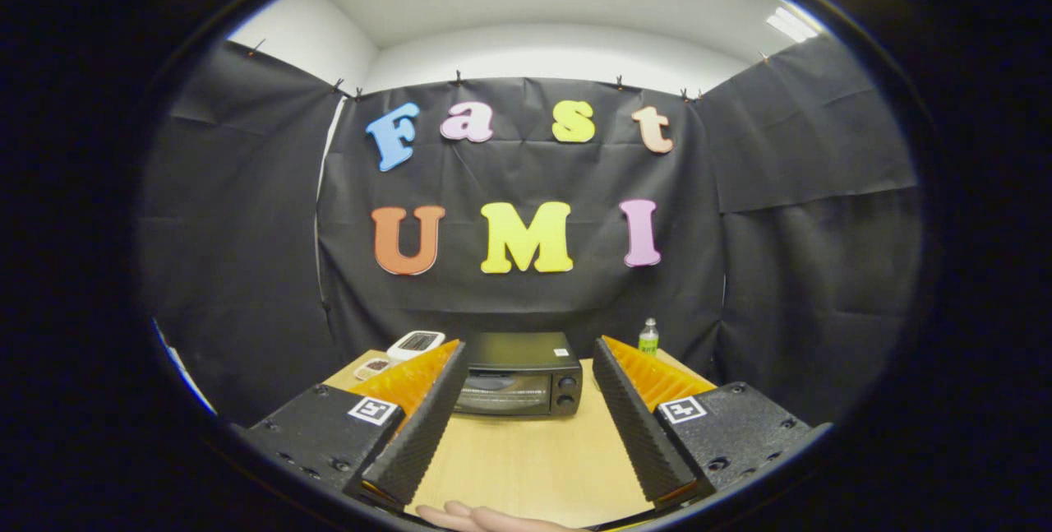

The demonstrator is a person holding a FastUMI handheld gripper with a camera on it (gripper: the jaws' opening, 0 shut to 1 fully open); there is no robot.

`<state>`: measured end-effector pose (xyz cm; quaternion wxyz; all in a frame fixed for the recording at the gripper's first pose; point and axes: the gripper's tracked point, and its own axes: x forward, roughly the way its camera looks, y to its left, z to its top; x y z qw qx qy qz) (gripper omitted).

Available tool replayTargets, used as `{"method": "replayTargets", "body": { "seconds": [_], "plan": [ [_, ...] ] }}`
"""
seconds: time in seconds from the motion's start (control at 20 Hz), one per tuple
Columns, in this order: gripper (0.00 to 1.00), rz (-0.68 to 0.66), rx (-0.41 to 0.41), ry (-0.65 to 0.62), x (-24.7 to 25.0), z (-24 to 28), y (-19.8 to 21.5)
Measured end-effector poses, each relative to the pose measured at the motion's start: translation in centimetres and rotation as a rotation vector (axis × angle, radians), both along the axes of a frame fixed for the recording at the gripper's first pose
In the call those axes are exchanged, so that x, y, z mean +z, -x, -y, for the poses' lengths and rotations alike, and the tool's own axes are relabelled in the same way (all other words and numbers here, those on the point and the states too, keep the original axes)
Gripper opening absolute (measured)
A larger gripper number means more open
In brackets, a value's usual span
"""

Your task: Open the toaster oven, put the food inside, and close the toaster oven door.

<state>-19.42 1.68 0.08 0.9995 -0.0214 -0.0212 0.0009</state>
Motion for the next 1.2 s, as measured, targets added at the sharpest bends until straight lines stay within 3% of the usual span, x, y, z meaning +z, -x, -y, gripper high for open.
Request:
{"method": "replayTargets", "body": {
  "seconds": [1.2],
  "plan": [
    [1.0, -0.061, 0.01, -0.009, -2.9, 0.6, -1.0]
  ]
}}
